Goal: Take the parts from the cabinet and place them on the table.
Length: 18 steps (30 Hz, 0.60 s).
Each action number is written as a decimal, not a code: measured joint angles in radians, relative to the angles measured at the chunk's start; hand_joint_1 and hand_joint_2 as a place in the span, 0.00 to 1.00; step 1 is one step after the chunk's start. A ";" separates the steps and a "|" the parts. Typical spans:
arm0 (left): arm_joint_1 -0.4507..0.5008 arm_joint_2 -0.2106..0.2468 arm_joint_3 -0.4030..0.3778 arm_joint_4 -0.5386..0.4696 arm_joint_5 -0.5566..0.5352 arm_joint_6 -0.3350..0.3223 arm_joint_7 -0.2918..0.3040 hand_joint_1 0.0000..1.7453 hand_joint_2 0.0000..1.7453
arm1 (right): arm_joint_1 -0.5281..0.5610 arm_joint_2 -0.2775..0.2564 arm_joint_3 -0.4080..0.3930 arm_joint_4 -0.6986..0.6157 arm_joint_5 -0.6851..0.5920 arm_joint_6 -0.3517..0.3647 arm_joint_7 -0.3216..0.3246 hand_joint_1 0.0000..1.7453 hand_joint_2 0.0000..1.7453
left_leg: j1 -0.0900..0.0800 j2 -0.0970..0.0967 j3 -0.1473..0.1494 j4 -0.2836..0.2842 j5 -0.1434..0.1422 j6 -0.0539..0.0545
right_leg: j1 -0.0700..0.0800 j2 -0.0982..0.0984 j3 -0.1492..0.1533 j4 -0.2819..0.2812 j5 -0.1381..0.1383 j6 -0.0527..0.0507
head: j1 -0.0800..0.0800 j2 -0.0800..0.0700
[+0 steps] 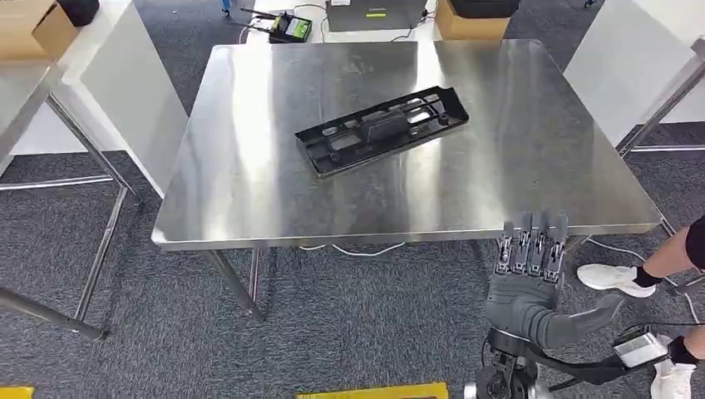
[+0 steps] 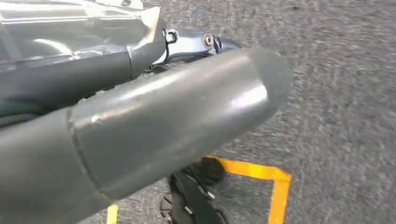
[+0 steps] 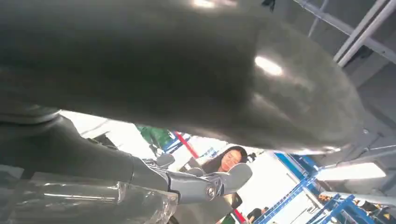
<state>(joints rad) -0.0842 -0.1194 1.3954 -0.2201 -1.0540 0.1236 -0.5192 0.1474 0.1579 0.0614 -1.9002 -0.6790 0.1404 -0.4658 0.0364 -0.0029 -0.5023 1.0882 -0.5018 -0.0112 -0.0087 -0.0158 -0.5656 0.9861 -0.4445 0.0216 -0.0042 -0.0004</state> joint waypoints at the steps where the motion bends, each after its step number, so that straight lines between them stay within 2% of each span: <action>1: -0.003 0.001 0.000 -0.001 -0.001 0.000 -0.001 0.00 0.00 | 0.000 0.000 -0.002 -0.006 0.003 0.000 -0.002 0.00 0.00 | -0.005 -0.008 0.020 -0.055 -0.022 0.007 | 0.000 -0.002 -0.004 0.005 0.007 0.010 | 0.003 0.000; 4: -0.001 0.001 0.000 -0.001 -0.004 0.000 -0.002 0.00 0.00 | 0.006 0.000 -0.006 -0.006 0.007 0.000 -0.003 0.00 0.00 | -0.017 -0.005 0.003 -0.069 -0.021 0.013 | 0.000 -0.002 -0.021 0.009 0.031 0.039 | 0.004 0.000; 5: -0.001 0.001 0.000 -0.001 -0.005 0.000 -0.001 0.00 0.00 | 0.008 0.000 -0.008 -0.007 0.014 -0.006 -0.002 0.00 0.00 | -0.013 -0.003 -0.004 -0.078 -0.012 0.032 | -0.001 -0.001 -0.038 0.019 0.022 0.042 | 0.004 0.000; 6: -0.001 0.001 0.000 -0.001 -0.006 0.002 0.000 0.00 0.00 | 0.010 0.000 -0.009 -0.007 0.035 -0.036 0.017 0.00 0.00 | -0.020 0.000 -0.020 -0.078 -0.001 0.047 | -0.003 0.002 -0.063 0.053 -0.019 0.032 | 0.007 0.000; 7: -0.001 0.001 0.000 -0.001 -0.007 0.005 0.002 0.00 0.00 | 0.013 0.000 -0.010 -0.006 0.071 -0.085 0.050 0.00 0.00 | -0.024 0.002 -0.033 -0.078 0.007 0.061 | -0.002 0.003 -0.088 0.117 -0.074 0.018 | 0.007 0.000; 8: -0.001 0.002 0.000 -0.001 -0.008 0.010 0.006 0.00 0.00 | 0.019 0.002 -0.012 -0.004 0.109 -0.135 0.082 0.00 0.00 | -0.030 0.003 -0.047 -0.078 0.017 0.073 | -0.002 0.004 -0.108 0.197 -0.123 0.008 | 0.008 0.000; 9: -0.001 0.002 0.000 -0.002 -0.010 0.014 0.008 0.00 0.00 | 0.027 0.002 -0.016 0.008 0.148 -0.177 0.088 0.00 0.00 | -0.036 0.003 -0.061 -0.078 0.028 0.079 | -0.002 0.005 -0.125 0.272 -0.155 0.005 | 0.008 0.000; 10: -0.001 0.002 0.000 -0.002 -0.013 0.016 0.010 0.00 0.00 | 0.032 0.002 -0.019 0.023 0.169 -0.192 0.088 0.00 0.00 | -0.042 0.004 -0.073 -0.077 0.038 0.082 | -0.001 0.007 -0.131 0.325 -0.166 0.010 | 0.009 0.000; 11: -0.001 0.002 0.000 -0.002 -0.014 0.016 0.013 0.00 0.00 | 0.036 0.000 -0.025 0.051 0.194 -0.204 0.088 0.00 0.00 | -0.046 0.005 -0.085 -0.077 0.048 0.084 | 0.000 0.009 -0.120 0.340 -0.156 0.015 | 0.008 0.000; 12: -0.001 0.002 0.000 -0.001 -0.014 0.016 0.016 0.00 0.00 | 0.041 -0.001 -0.029 0.081 0.218 -0.220 0.096 0.00 0.00 | -0.050 0.005 -0.098 -0.076 0.058 0.085 | 0.005 0.011 -0.088 0.311 -0.126 0.023 | 0.008 0.000; 13: -0.001 0.000 0.000 -0.001 -0.016 0.016 0.017 0.00 0.00 | 0.048 -0.003 -0.033 0.124 0.259 -0.244 0.116 0.00 0.00 | -0.052 0.005 -0.108 -0.076 0.067 0.085 | 0.012 0.011 -0.035 0.244 -0.092 0.029 | 0.007 0.000; 14: -0.001 0.000 0.000 -0.001 -0.016 0.016 0.018 0.00 0.00 | 0.056 -0.007 -0.035 0.171 0.305 -0.269 0.142 0.00 0.00 | -0.052 0.005 -0.115 -0.076 0.076 0.084 | 0.021 0.011 0.038 0.144 -0.071 0.026 | 0.008 0.000; 15: -0.001 -0.004 -0.001 -0.001 -0.016 0.016 0.018 0.00 0.00 | 0.063 -0.012 -0.035 0.228 0.365 -0.298 0.164 0.00 0.00 | -0.052 0.004 -0.118 -0.077 0.083 0.083 | 0.029 0.010 0.105 0.051 -0.083 0.013 | 0.008 0.000; 16: -0.001 -0.008 -0.001 -0.001 -0.017 0.019 0.018 0.00 0.00 | 0.064 -0.015 -0.035 0.281 0.414 -0.318 0.172 0.00 0.00 | -0.056 0.004 -0.122 -0.075 0.091 0.077 | 0.031 0.010 0.154 -0.032 -0.106 -0.004 | 0.008 0.000; 18: -0.001 -0.008 -0.001 -0.001 -0.021 0.024 0.019 0.00 0.00 | 0.057 -0.022 -0.036 0.446 0.520 -0.357 0.171 0.00 0.00 | -0.050 0.007 -0.125 -0.082 0.111 0.067 | 0.036 0.012 0.138 -0.041 -0.098 -0.010 | 0.009 0.000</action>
<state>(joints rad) -0.0848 -0.1278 1.3947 -0.2213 -1.0753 0.1476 -0.4998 0.2048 0.1358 0.0252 -1.4537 -0.1591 -0.2161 -0.2951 -0.0139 0.0037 -0.6271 1.0059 -0.3912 0.0563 0.0272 -0.0038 -0.4279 0.9449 -0.5425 0.0112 0.0046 -0.0004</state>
